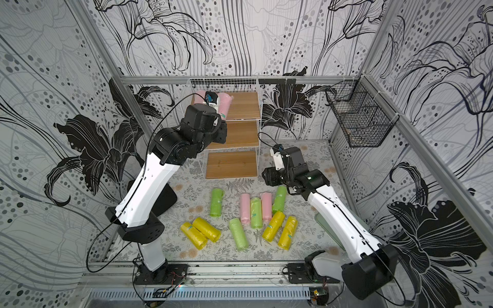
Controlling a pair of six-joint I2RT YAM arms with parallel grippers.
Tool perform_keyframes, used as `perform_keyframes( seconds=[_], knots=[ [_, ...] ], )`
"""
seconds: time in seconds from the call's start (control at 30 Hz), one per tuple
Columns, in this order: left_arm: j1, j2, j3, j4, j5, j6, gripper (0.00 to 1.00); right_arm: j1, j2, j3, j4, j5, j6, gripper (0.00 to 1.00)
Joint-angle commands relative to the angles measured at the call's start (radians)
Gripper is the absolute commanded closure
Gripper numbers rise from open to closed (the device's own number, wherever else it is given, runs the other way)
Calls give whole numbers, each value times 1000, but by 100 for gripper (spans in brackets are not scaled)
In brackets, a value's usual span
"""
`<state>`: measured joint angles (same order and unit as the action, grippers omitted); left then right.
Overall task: Sort the rolls of trash bags by color and place them on the shelf
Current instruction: Place the roll of trash bags on the shelf.
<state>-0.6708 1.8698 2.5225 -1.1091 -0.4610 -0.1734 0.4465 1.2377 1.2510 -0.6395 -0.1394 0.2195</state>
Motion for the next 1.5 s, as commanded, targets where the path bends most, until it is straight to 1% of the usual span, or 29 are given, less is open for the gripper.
perform_keyframes(
  seconds=[0.0, 0.17, 0.53, 0.7, 1.07, 1.47],
  knots=[
    [40, 20, 25, 142, -5, 15, 84, 4, -14, 0, 0, -26, 15, 36],
    [71, 50, 31, 168, 21, 15, 84, 6, -31, 23, -22, -4, 5, 36],
    [112, 87, 45, 189, 24, 14, 82, 6, -12, 62, -45, 0, -5, 36],
    [127, 98, 53, 172, 17, 8, 82, 6, -15, 44, -26, -5, -3, 36],
    [144, 136, 68, 200, -3, 15, 80, 6, -7, 45, -34, -24, -2, 36],
    [175, 143, 75, 241, 25, 8, 76, 6, -10, 38, -34, -25, -5, 36]
  ],
)
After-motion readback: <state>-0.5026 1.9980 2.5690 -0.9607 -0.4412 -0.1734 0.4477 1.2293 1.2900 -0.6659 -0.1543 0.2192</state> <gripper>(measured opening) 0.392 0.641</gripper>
